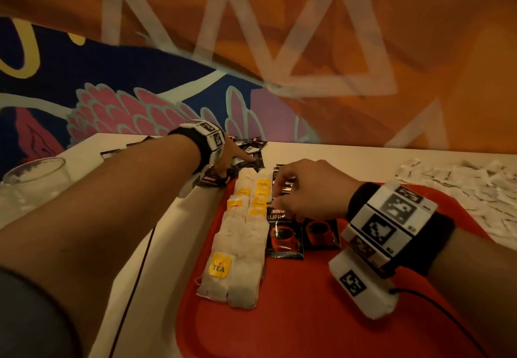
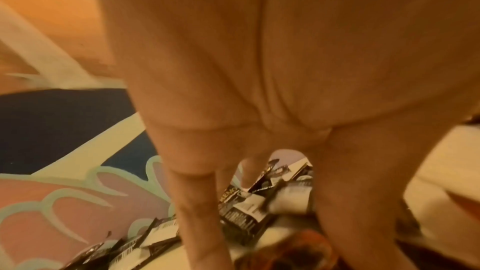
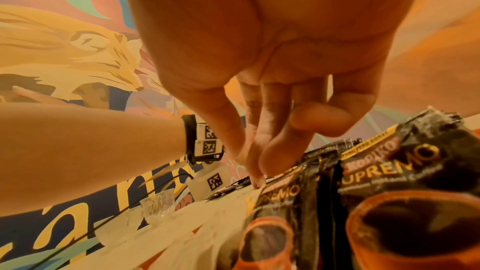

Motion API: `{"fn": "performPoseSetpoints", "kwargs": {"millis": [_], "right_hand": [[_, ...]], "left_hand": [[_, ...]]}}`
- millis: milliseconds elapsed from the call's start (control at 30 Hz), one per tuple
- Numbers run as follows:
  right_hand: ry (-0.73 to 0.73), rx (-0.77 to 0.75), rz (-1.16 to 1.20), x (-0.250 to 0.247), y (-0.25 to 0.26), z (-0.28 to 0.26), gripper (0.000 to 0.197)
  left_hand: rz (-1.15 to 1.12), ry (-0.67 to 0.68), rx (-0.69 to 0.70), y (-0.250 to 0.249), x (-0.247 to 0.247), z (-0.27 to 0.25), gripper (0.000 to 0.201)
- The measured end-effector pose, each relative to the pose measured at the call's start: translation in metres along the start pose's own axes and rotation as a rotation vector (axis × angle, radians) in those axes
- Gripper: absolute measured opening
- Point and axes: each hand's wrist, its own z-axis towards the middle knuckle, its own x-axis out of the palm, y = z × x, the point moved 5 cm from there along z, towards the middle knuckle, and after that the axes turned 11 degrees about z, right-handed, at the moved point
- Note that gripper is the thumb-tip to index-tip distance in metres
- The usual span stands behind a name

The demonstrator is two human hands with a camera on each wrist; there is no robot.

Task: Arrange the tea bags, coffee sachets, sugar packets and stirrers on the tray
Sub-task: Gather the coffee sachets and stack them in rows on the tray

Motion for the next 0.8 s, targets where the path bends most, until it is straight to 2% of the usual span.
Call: {"fn": "performPoseSetpoints", "kwargs": {"millis": [100, 233, 533, 700, 800], "right_hand": [[0.024, 0.011, 0.0, 0.002, -0.001, 0.0, 0.01], [0.042, 0.018, -0.013, 0.006, 0.004, -0.002, 0.008], [0.149, -0.041, -0.004, 0.041, 0.058, -0.008, 0.013], [0.193, -0.085, -0.105, 0.072, 0.094, -0.006, 0.017], [0.161, -0.111, -0.199, 0.088, 0.11, 0.0, 0.023]], "left_hand": [[-0.006, -0.001, 0.005, 0.003, 0.007, 0.005, 0.089], [-0.085, -0.042, 0.0, 0.018, 0.025, -0.017, 0.08], [-0.202, -0.106, 0.019, 0.037, 0.104, -0.114, 0.064], [-0.275, -0.172, 0.033, 0.027, 0.139, -0.166, 0.067], [-0.361, -0.223, 0.023, 0.024, 0.152, -0.19, 0.061]]}}
